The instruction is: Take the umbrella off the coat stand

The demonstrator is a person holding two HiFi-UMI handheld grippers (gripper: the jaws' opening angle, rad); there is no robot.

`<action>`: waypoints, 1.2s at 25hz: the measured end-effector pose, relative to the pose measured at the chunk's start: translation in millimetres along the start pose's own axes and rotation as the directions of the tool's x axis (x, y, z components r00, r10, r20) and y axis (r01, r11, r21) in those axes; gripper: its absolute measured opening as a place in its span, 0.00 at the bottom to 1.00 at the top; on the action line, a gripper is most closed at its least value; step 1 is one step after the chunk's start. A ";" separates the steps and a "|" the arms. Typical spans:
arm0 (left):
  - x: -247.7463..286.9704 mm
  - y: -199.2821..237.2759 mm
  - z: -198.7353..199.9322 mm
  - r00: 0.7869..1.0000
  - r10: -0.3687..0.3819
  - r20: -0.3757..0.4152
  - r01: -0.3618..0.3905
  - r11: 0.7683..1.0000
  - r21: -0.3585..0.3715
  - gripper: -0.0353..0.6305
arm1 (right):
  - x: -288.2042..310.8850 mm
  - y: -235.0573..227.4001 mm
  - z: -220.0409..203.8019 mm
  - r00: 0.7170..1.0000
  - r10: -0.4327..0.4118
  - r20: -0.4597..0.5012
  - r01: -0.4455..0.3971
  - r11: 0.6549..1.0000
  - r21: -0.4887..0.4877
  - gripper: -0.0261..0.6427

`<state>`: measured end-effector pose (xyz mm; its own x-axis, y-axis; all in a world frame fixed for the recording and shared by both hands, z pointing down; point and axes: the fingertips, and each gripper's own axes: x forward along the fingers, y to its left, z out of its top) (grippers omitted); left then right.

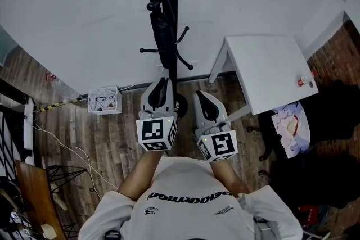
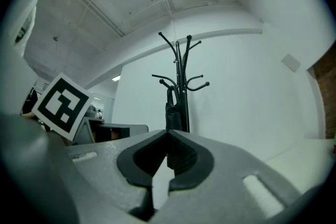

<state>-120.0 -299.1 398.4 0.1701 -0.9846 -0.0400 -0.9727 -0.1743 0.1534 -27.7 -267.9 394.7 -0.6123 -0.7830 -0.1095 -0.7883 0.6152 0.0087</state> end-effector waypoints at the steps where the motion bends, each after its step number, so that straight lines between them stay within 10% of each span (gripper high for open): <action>1: 5.2 3.4 0.3 1.000 -0.007 -0.007 0.007 1.000 -0.002 0.13 | 2.3 -0.9 -0.6 1.000 -0.008 0.001 0.008 1.000 -0.001 0.04; 17: 74.6 42.8 2.1 0.995 -0.072 -0.069 0.070 0.997 -0.035 0.50 | 23.0 -2.4 -7.5 0.997 -0.079 -0.008 0.078 0.997 -0.017 0.04; 30: 125.2 65.1 3.3 0.987 -0.118 -0.109 0.113 0.992 -0.047 0.58 | 20.1 -8.8 -4.7 0.991 -0.131 -0.008 0.130 0.991 -0.034 0.04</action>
<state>-162.5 -433.7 400.1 0.2995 -0.9528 0.0498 -0.9387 -0.2849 0.1941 -33.3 -289.4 397.1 -0.5046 -0.8573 -0.1018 -0.8629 0.5045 0.0286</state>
